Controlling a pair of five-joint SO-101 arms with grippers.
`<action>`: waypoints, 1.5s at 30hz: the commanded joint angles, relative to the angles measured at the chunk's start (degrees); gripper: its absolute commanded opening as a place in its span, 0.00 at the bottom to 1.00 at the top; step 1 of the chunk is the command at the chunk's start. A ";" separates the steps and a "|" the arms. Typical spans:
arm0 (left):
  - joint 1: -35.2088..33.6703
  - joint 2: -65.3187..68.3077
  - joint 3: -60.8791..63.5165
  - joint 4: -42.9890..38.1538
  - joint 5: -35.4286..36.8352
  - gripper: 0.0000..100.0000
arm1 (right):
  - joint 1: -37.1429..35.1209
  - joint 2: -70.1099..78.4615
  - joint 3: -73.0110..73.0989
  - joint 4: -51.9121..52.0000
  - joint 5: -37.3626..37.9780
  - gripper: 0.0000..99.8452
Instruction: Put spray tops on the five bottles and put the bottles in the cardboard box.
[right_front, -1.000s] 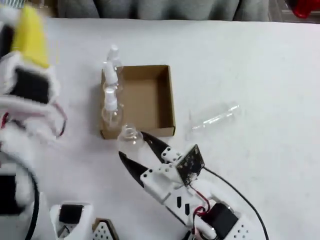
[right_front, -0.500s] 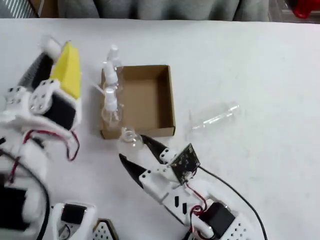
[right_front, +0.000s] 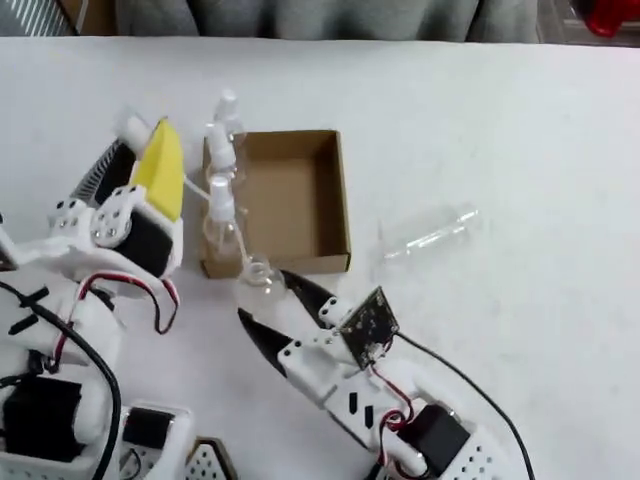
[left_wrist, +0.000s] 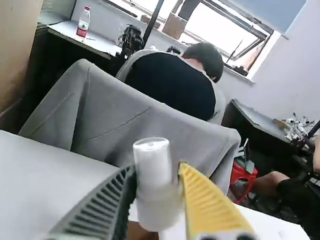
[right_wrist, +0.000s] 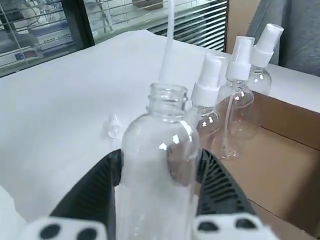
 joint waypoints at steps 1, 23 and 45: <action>0.57 -0.04 1.58 -3.78 1.49 0.06 | 0.40 -0.48 -0.62 -1.45 0.26 0.02; 10.95 -0.48 -1.05 10.90 0.97 0.06 | 0.40 -0.40 2.02 -4.70 0.35 0.02; 14.37 -0.48 9.49 13.45 -3.34 0.06 | 0.40 -0.40 2.02 -4.70 0.35 0.02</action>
